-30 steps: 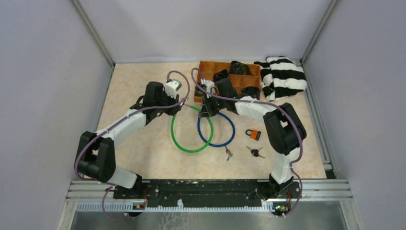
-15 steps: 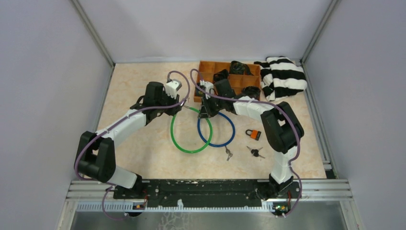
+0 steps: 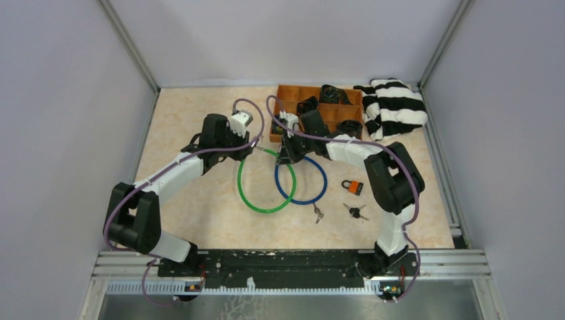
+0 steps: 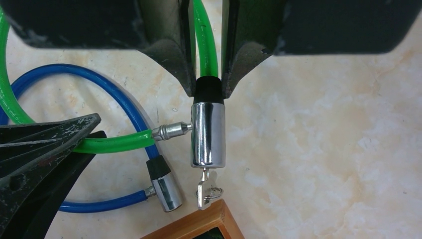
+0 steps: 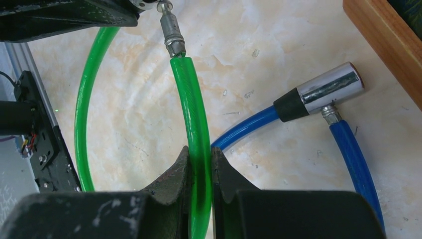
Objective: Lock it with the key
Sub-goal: Lock the lock.
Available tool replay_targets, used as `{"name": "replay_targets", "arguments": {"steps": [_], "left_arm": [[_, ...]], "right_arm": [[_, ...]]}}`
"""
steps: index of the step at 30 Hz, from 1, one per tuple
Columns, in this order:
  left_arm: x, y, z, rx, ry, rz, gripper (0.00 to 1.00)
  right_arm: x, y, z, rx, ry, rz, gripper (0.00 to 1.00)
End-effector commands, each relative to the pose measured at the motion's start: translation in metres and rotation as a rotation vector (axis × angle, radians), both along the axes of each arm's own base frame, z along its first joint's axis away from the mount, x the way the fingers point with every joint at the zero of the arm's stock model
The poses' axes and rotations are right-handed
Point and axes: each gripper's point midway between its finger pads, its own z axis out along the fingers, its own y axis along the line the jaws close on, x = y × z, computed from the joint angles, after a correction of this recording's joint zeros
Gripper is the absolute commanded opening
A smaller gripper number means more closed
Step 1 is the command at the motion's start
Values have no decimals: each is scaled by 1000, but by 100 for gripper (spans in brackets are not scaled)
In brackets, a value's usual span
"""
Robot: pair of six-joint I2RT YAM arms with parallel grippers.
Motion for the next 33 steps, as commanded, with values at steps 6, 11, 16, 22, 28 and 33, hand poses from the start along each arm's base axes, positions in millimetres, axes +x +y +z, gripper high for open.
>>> {"name": "replay_targets", "arguments": {"steps": [6,11,16,22,28,33], "left_arm": [[8,-7,9,-30,-48,-8,0],[7,-8,7,-32,-41,-17,0],[6,-9,7,-36,-36,-22,0],[4,-10,9,-42,-39,-26,0],[4,-10,11,-48,-42,-30,0],[3,-11,11,-54,-39,-34,0]], "right_arm": [[-4,9,50,117,-107,62,0],[-2,9,53,124,-108,54,0],[3,10,49,109,-99,35,0],[7,11,46,99,-91,25,0],[8,11,39,82,-84,22,0],[10,11,40,81,-86,21,0]]}}
